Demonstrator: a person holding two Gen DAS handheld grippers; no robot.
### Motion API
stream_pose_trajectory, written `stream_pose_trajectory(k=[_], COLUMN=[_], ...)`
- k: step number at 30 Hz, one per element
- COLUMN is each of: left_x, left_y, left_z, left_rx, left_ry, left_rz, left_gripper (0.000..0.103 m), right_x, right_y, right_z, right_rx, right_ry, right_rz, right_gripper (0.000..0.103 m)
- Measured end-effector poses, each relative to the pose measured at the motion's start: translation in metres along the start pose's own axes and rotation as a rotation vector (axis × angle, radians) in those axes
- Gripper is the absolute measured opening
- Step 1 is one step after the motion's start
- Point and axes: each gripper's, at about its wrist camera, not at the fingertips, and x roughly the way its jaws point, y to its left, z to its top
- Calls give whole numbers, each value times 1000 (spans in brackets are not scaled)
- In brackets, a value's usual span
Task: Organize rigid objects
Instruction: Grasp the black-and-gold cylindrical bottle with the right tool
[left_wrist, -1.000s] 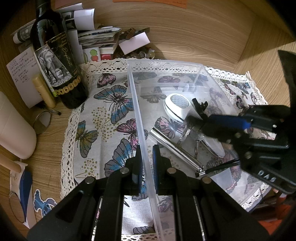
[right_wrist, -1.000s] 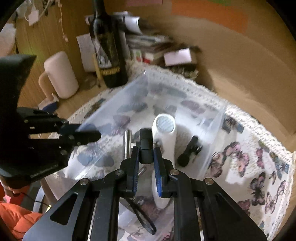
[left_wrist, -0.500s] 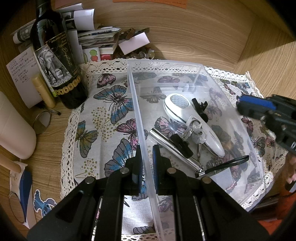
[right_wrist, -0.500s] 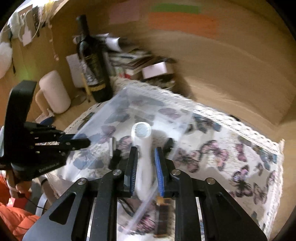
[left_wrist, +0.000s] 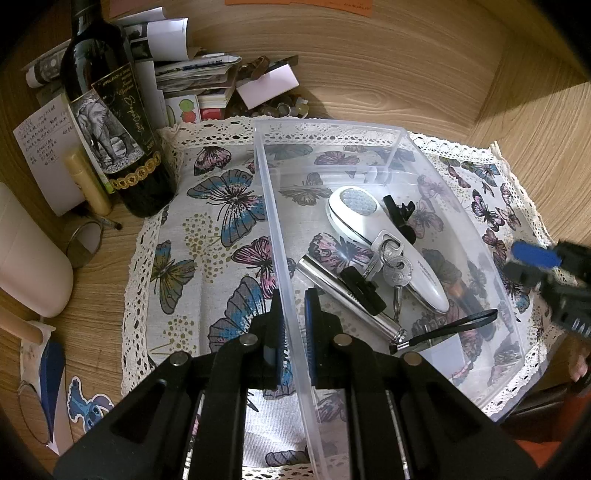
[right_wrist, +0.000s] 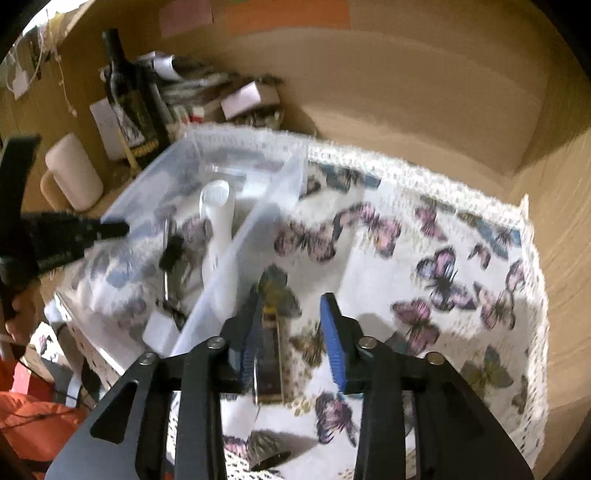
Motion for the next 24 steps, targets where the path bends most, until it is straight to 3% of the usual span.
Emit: stream_pose_trajectory(k=[12,15,24], left_x=[0,0,0], left_y=[0,0,0], left_z=[0,0,0], left_rx=[-2,-2,-1], left_ry=[-1,-1,-1], left_rz=[-3,-2,-2], left_gripper=[10,10,10], right_x=[42,44,28], right_y=[3,2,-6], right_z=[-31,-32,-19], right_rx=[4,-4,23], right_ry=[140,130,54], right_rz=[36,15,-12], right_gripper=[35,22,22])
